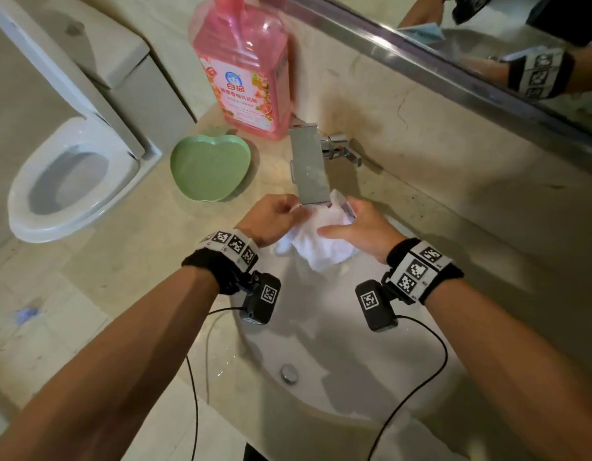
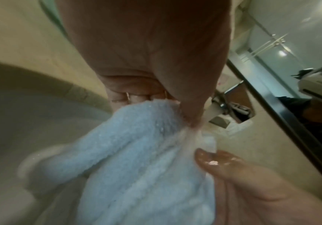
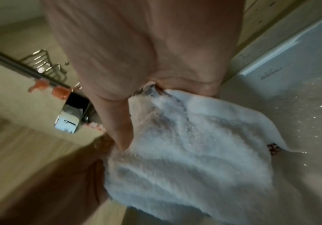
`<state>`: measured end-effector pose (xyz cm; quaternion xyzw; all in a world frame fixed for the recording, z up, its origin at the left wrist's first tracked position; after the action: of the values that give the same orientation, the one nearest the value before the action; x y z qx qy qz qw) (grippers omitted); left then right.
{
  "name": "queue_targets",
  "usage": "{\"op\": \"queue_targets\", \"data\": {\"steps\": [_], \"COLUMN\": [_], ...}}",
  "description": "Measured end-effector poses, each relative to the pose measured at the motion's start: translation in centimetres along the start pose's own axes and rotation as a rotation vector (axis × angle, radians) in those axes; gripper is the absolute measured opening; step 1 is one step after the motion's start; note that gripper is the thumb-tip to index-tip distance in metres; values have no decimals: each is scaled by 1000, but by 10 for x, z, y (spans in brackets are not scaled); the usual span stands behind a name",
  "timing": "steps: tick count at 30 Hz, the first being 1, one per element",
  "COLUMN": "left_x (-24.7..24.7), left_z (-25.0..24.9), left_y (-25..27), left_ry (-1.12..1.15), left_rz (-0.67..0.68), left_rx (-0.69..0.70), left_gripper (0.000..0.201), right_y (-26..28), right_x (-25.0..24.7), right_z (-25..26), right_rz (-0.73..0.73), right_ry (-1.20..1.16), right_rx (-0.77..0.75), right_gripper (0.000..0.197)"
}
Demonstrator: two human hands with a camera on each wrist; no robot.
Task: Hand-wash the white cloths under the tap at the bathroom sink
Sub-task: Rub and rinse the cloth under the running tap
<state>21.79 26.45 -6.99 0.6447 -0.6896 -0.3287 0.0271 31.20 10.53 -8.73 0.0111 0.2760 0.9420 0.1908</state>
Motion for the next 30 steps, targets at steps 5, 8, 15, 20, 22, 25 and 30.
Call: {"op": "queue_targets", "data": {"steps": [5, 8, 15, 20, 22, 25, 30], "left_x": [-23, -28, 2, 13, 12, 13, 10], "left_z": [-2, 14, 20, -8, -8, 0, 18], "left_y": [13, 17, -4, -21, -27, -29, -20], "left_ry": [-13, 74, -168, 2, 71, 105, -43], "left_rz": [-5, 29, 123, 97, 63, 133, 183], "left_rx": [-24, -92, -203, -23, -53, -55, -75], "left_gripper": [22, 18, 49, 34, 33, 31, 32], "right_y": [-23, -30, -17, -8, -7, -7, -7], "right_x": [22, 19, 2, -4, -5, -11, -21], "right_z": [9, 9, 1, -14, -15, -11, -8], "right_rz": [47, 44, -103, -7, -5, -62, -168], "right_ry": [90, -66, -117, -46, -47, -124, -267], "right_rx": [34, 23, -12, -1, -7, -27, -27], "right_gripper": [21, 15, 26, 40, 18, 14, 14]}}
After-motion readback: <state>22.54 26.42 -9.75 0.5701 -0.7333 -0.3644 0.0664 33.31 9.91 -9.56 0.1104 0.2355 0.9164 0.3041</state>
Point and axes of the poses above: each hand's wrist, its own y-axis away from the middle knuckle, its own x-axis out of the palm, z = x × y, the point moved 5 cm from there along -y, towards the middle knuckle, and after that the axes turned 14 degrees about z, right-handed, at the moved point
